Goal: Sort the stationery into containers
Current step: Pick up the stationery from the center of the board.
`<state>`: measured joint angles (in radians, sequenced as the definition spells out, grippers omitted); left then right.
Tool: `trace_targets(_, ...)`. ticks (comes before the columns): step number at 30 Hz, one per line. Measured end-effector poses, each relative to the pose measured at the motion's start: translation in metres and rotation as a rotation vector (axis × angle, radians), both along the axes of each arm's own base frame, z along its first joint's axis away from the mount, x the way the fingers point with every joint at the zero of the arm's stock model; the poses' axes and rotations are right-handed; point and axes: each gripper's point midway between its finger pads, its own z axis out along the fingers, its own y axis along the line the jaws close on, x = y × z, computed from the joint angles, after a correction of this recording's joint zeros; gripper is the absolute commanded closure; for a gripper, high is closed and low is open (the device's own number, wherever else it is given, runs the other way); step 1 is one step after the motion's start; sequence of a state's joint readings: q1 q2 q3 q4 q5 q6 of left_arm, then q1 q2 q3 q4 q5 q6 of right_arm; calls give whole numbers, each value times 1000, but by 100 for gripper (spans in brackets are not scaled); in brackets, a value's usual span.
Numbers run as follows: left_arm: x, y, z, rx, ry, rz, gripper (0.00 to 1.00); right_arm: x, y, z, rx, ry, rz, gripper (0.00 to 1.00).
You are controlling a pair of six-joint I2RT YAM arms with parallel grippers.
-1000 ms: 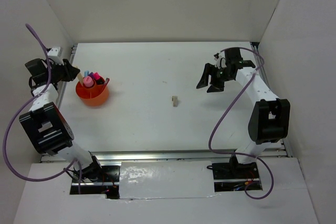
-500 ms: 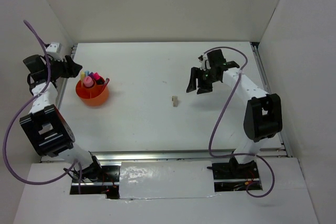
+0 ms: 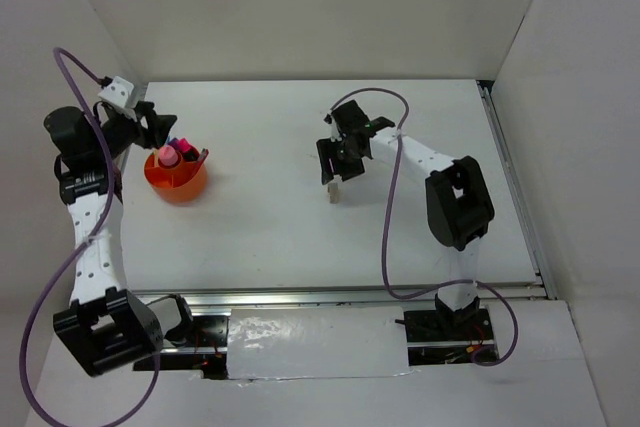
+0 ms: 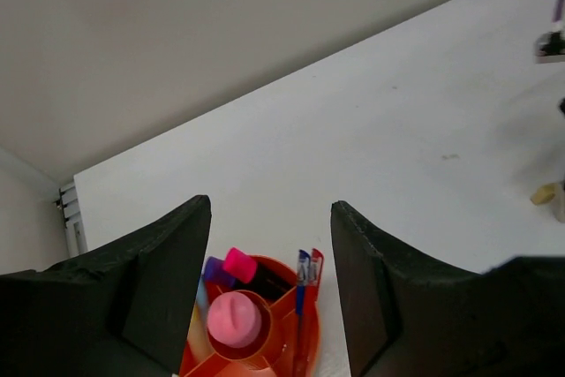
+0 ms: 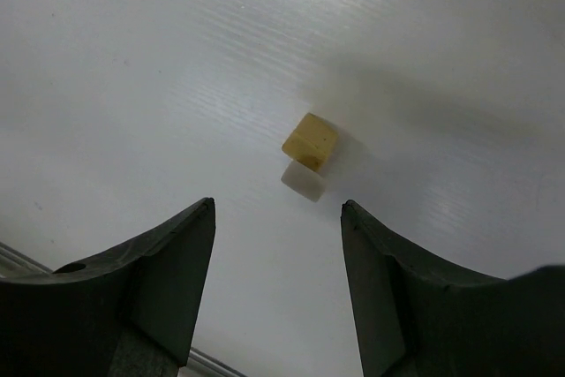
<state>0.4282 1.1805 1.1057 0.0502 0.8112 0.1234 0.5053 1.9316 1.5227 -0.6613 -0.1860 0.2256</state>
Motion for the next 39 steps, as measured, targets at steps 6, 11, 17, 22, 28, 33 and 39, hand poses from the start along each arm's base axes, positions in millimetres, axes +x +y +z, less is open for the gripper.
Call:
trace_targets(6, -24, -33, -4, 53, -17, -68, 30, 22, 10, -16, -46, -11, -11, 36)
trace_targets(11, -32, -47, -7, 74, -16, -98, 30, 28, 9, -31, -84, 1, -22, 37)
trace_targets(17, -33, -52, -9, 74, -11, -105, 30, 23, 7, -45, -117, 33, -18, 46)
trace_targets(22, -33, -55, -9, 74, -11, -110, 30, 17, 8, -52, -128, 57, -7, 61)
trace_targets(28, -32, -57, -10, 75, -10, -109, 30, 14, 10, -54, -127, 63, 11, 96)
trace_targets(33, -34, -60, -14, 79, 1, -131, 30, 10, 15, -51, -98, 76, 28, 100)
trace_targets(39, -53, -105, -41, 69, 76, -290, 32, -6, 34, -19, 41, 104, 86, 100)
